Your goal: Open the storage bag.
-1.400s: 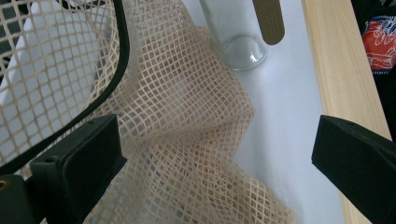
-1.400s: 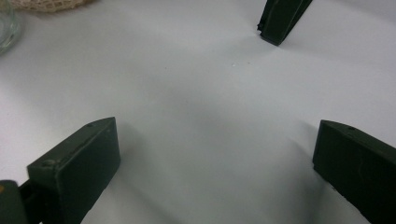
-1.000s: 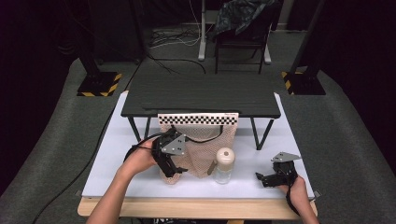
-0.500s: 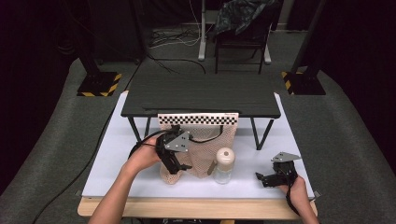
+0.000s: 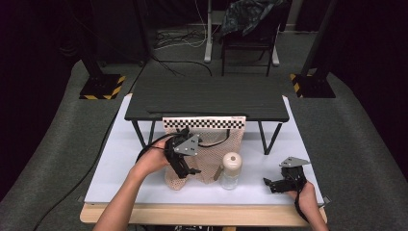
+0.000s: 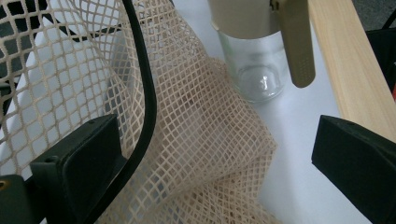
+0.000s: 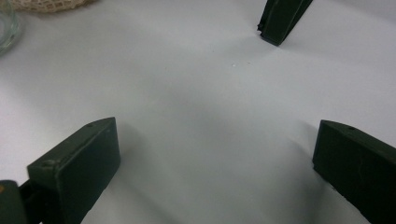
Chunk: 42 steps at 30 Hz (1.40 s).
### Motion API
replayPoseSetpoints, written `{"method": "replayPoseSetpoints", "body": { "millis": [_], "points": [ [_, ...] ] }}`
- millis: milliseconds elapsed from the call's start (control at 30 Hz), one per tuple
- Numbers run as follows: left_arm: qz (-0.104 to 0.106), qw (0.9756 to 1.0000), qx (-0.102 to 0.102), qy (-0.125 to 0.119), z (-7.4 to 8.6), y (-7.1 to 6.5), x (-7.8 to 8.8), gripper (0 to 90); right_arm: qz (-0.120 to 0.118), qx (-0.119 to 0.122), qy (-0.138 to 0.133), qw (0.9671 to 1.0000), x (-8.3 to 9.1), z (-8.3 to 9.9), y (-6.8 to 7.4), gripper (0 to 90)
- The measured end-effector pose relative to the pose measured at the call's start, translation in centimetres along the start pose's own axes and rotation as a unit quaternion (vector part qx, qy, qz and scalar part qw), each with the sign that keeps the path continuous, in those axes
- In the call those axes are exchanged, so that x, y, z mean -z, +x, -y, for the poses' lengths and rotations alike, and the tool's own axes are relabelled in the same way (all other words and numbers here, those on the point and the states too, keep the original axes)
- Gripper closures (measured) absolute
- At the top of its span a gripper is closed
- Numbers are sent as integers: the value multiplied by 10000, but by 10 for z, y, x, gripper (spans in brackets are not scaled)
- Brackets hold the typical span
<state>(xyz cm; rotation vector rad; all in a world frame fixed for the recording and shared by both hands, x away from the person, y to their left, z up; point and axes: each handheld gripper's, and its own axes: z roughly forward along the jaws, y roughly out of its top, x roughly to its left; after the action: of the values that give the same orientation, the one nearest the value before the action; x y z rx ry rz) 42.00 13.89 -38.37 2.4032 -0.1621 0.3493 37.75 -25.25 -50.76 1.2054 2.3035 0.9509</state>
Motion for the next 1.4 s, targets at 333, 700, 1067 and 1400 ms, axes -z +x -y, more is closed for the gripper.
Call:
{"method": "replayPoseSetpoints", "body": {
  "millis": [333, 700, 1067, 1400],
  "points": [
    [26, 10000, 39, 20, 1, 4, -10, 16, -13, -2, 5, 10000, 0, 0, 0, 0],
    [252, 9995, 161, 41, 5, 5, -14, 14, -10, 0, 6, 10000, 0, 0, 0, 0],
    [439, 9987, 252, 96, 11, -3, -13, 3, -2, 8, 2, 10000, 0, 0, 0, 0],
    [647, 9972, 376, -24, 13, -11, -7, 0, -9, 0, 3, 10000, 0, 0, 0, 0]
  ]
}}
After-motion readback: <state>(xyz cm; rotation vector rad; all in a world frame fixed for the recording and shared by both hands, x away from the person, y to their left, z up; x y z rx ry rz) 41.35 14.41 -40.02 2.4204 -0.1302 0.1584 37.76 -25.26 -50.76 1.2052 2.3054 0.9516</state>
